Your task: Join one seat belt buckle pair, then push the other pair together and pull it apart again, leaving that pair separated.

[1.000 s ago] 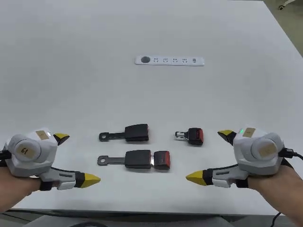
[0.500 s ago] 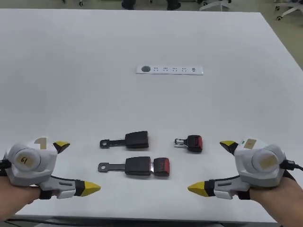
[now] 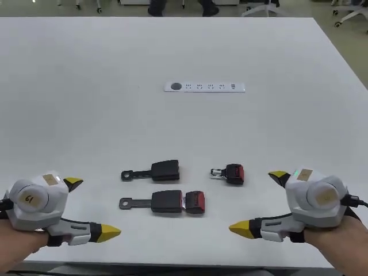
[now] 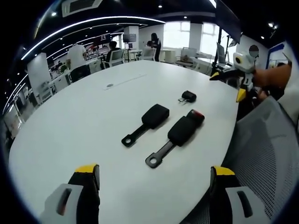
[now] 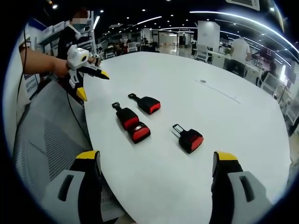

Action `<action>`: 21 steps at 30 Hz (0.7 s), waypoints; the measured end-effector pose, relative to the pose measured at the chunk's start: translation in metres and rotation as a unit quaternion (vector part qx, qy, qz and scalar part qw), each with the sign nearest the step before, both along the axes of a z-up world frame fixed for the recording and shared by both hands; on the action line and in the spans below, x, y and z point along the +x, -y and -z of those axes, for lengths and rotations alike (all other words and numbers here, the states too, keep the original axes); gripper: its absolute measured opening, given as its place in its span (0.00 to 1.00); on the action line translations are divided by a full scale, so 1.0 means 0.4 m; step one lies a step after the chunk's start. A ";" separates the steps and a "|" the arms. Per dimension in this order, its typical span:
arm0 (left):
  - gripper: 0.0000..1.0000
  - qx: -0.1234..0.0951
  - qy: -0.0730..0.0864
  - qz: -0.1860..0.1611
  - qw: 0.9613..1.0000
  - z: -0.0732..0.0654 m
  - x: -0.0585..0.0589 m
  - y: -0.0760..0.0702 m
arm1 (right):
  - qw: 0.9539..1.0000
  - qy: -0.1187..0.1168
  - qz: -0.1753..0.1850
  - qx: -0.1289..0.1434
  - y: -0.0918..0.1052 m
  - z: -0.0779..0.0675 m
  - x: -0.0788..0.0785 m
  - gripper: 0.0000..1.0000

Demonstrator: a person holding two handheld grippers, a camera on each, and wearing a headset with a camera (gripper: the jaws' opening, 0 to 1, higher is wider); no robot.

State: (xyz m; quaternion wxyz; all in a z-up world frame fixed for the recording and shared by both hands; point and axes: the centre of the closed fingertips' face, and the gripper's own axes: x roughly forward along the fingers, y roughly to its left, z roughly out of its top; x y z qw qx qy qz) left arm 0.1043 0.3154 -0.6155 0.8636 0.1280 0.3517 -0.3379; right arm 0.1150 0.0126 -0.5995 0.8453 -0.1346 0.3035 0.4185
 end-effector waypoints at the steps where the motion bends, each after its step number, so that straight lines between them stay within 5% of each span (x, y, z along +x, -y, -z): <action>1: 1.00 0.000 0.000 0.000 1.000 -0.001 0.000 0.000 | 1.000 0.000 0.000 0.000 0.000 0.000 -0.001 1.00; 21: 1.00 -0.003 0.012 -0.016 1.000 -0.016 0.000 -0.010 | 1.000 0.010 -0.006 0.006 -0.041 -0.020 0.001 0.99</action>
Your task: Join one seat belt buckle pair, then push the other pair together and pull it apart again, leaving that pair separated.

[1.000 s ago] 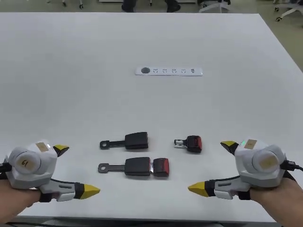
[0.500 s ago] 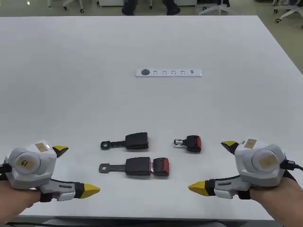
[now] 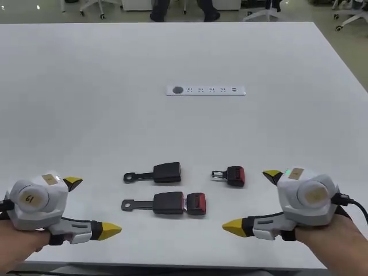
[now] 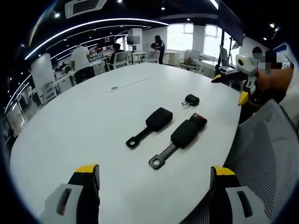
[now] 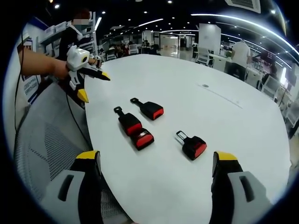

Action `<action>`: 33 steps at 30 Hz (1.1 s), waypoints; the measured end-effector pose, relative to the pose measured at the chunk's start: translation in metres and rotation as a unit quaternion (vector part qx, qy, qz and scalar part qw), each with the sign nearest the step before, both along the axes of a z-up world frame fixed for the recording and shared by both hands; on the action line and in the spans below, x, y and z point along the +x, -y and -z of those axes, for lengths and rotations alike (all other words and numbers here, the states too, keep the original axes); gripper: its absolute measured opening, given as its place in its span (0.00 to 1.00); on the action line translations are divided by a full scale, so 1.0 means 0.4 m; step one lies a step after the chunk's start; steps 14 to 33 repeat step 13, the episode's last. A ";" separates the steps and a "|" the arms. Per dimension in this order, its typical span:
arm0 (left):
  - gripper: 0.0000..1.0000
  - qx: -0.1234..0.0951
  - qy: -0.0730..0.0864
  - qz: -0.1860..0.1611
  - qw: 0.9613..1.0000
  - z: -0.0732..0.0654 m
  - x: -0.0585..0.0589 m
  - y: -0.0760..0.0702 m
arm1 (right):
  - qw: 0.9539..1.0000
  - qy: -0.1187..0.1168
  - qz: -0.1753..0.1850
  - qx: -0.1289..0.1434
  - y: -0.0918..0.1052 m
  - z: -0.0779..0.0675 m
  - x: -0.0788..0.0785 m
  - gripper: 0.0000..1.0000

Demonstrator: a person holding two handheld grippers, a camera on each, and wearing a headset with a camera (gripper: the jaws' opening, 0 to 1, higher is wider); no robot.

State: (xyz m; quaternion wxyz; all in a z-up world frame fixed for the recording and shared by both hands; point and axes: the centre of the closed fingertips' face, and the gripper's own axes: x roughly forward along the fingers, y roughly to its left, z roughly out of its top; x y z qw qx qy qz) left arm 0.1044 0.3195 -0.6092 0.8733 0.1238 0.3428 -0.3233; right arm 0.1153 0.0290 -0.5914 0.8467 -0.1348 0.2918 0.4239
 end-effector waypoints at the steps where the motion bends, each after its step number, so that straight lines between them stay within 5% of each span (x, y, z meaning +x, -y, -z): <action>1: 1.00 0.000 0.000 -0.001 1.000 0.000 -0.001 0.001 | 1.000 0.000 0.000 0.000 0.000 -0.002 -0.001 0.99; 33: 1.00 0.002 -0.004 0.001 1.000 0.013 -0.009 0.004 | 1.000 0.003 0.005 0.002 0.016 -0.014 -0.002 0.99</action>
